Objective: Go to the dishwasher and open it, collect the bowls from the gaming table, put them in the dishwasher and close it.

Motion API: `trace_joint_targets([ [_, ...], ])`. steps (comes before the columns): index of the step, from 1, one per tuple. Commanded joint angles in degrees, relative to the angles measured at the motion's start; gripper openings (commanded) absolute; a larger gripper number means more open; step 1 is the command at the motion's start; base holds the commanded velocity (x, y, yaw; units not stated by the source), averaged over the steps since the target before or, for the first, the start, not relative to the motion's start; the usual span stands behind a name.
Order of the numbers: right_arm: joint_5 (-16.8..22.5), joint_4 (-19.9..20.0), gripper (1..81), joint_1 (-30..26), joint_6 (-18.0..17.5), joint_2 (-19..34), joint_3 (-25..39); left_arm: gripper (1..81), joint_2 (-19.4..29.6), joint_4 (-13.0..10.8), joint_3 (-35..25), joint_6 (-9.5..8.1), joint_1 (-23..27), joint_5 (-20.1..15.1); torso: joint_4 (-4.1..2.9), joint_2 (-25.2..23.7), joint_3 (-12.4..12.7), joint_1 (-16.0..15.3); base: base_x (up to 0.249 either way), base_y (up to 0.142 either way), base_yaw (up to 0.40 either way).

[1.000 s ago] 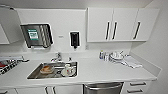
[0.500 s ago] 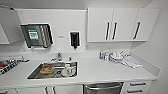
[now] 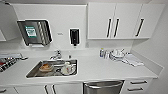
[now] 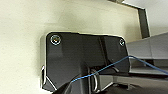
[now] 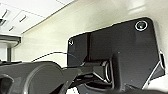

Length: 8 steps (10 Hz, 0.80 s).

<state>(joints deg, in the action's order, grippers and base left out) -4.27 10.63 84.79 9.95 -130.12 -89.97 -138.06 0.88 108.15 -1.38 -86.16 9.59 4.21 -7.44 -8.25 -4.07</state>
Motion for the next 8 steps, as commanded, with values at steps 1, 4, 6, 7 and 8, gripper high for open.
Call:
trace_joint_targets([
  [1,3.3,0.5,81.1,-7.7,-0.3,15.7,17.0,81.1,9.8,-0.4,-9.3,-0.03,2.4,1.5,0.00,-5.5,-5.2,-3.5,0.000,0.000,0.000],
  [4,3.3,0.9,81.1,-12.3,-0.5,19.8,21.6,81.1,16.9,-0.3,-18.2,-0.12,4.2,1.7,0.00,-10.8,-4.5,-7.0,0.000,0.000,0.000],
  [6,3.3,0.9,81.1,-13.8,-2.4,19.8,21.7,81.1,22.1,-0.5,-24.7,-0.12,5.9,1.7,0.00,-14.2,-5.3,-9.1,0.000,0.000,0.000],
  [7,3.3,0.9,81.1,-14.2,-2.9,20.3,21.9,81.1,24.1,-0.7,-27.4,-0.12,6.6,1.7,0.00,-16.3,-5.3,-10.5,0.000,0.000,0.000],
  [8,3.3,1.0,81.1,-14.7,-2.9,20.7,22.3,81.1,24.9,-0.7,-28.7,-0.12,7.0,1.7,0.00,-18.1,-5.4,-11.6,0.000,0.000,0.000],
])
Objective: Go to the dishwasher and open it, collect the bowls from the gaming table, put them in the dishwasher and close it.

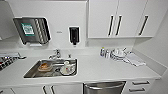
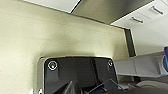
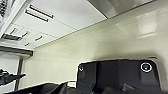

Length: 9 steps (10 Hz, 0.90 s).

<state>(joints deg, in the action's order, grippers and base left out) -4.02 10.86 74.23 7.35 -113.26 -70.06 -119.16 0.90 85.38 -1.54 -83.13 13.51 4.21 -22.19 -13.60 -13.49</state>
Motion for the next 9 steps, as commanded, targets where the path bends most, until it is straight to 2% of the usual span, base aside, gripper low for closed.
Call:
trace_joint_targets([
  [1,3.1,0.7,81.1,-4.6,-0.6,4.4,2.8,81.1,6.8,-0.7,-7.1,0.04,4.3,-2.3,0.00,-5.6,0.0,-3.6,0.000,0.000,0.000],
  [5,3.8,0.7,81.1,-6.8,-1.4,5.6,4.0,81.1,5.9,-0.9,-6.8,0.04,4.3,-2.3,0.00,-13.7,0.0,-8.7,0.000,0.000,0.000],
  [6,3.8,0.7,81.1,-7.5,-1.9,5.7,4.3,81.1,6.3,-0.9,-7.2,0.04,4.3,-2.3,0.00,-15.9,-1.3,-10.0,0.000,0.000,0.000],
  [7,3.8,0.7,81.1,-8.2,-2.1,6.0,4.9,81.1,6.2,-0.9,-7.3,0.04,4.4,-2.3,0.00,-17.8,-5.4,-11.3,0.000,0.000,0.000],
  [9,4.0,0.6,81.1,-11.4,-3.9,7.8,7.6,81.1,5.3,-0.9,-6.6,0.04,4.3,-2.3,0.00,-21.1,-6.9,-13.2,0.000,0.000,0.000],
])
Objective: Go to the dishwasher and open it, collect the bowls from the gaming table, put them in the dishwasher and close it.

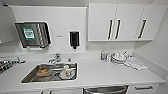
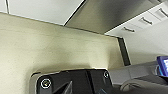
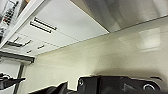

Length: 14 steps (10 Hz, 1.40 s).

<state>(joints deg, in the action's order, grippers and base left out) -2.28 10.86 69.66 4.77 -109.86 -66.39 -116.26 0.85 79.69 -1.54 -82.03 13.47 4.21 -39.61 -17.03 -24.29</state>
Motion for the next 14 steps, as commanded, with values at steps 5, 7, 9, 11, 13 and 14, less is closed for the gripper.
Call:
trace_joint_targets([
  [5,4.5,0.9,81.1,-13.0,-3.7,5.8,7.5,81.1,6.9,-0.8,-5.1,-0.04,5.9,-1.4,0.00,-13.5,-12.7,-8.7,0.000,0.000,0.000],
  [7,4.5,1.0,81.1,-13.4,-3.7,5.3,7.2,81.1,12.9,-0.9,-13.7,0.04,9.1,-1.5,0.00,-17.7,-12.9,-11.4,0.000,0.000,0.000],
  [9,4.5,1.1,81.1,-13.4,-3.8,5.6,6.6,81.1,17.1,-2.8,-19.4,0.04,10.4,-1.4,0.00,-21.7,-11.8,-14.0,0.000,0.000,0.000],
  [11,4.5,1.4,81.1,-14.2,-3.9,5.2,6.4,81.1,20.2,-5.2,-23.3,0.04,10.4,-1.4,0.00,-25.8,-14.3,-16.6,0.000,0.000,0.000],
  [13,5.4,2.4,81.1,-15.8,-3.8,5.2,6.7,81.1,22.6,-6.4,-26.2,0.13,10.4,-1.4,0.00,-29.8,-17.7,-19.1,0.000,0.000,0.000],
  [14,6.1,2.8,81.1,-16.5,-3.8,5.2,6.9,81.1,23.8,-7.1,-27.3,0.13,10.4,-1.4,0.00,-31.8,-20.0,-20.2,0.000,0.000,0.000],
])
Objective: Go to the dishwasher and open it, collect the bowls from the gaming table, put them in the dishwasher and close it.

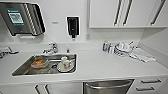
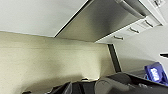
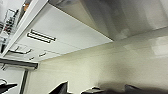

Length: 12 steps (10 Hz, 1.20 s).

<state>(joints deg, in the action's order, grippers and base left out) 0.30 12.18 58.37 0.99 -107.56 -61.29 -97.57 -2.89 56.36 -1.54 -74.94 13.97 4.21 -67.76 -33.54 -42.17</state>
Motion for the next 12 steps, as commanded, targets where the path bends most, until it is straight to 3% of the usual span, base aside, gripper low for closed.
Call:
trace_joint_targets([
  [1,3.8,1.7,81.1,-5.8,0.0,3.0,1.9,81.1,6.3,-4.1,-5.2,0.13,3.3,-1.9,0.00,-5.5,-5.1,-3.5,0.000,0.000,0.000],
  [2,3.8,1.7,81.1,-6.5,0.0,3.3,2.4,81.1,7.6,-4.4,-6.2,0.13,3.3,-1.9,0.00,-7.4,-6.8,-4.8,0.000,0.000,0.000],
  [3,3.8,1.8,81.1,-7.5,-0.1,3.7,3.4,81.1,9.0,-4.9,-7.1,0.13,3.3,-1.8,0.00,-9.4,-3.5,-6.1,0.000,0.000,0.000],
  [5,3.9,2.6,81.1,-9.7,-1.8,3.7,4.0,81.1,11.4,-6.3,-9.1,0.13,3.3,-0.3,0.00,-12.3,-4.8,-7.9,0.000,0.000,0.000],
  [6,4.0,3.0,81.1,-11.1,-4.4,3.7,3.8,81.1,12.0,-8.3,-10.5,0.13,3.3,-0.3,0.00,-14.2,-5.2,-9.1,0.000,0.000,0.000],
  [7,4.2,3.3,81.1,-13.2,-8.9,3.9,3.8,81.1,12.0,-8.9,-11.0,0.13,3.3,-0.3,0.00,-16.2,-5.2,-10.3,0.000,0.000,0.000],
  [9,10.2,3.3,81.1,-17.5,-14.1,2.8,3.1,81.1,11.6,-8.9,-11.1,0.31,3.3,-0.3,0.00,-20.3,-5.2,-12.9,0.000,0.000,0.000],
  [11,11.5,4.3,81.1,-20.3,-22.1,1.1,0.6,81.1,10.5,-8.9,-10.6,0.31,3.3,-0.4,0.00,-24.4,-5.2,-15.5,0.000,0.000,0.000],
  [12,12.0,4.2,81.1,-20.9,-23.3,0.6,0.6,81.1,9.8,-8.9,-9.9,0.31,3.3,-0.5,0.00,-20.8,-5.2,-13.1,0.000,0.000,0.000],
])
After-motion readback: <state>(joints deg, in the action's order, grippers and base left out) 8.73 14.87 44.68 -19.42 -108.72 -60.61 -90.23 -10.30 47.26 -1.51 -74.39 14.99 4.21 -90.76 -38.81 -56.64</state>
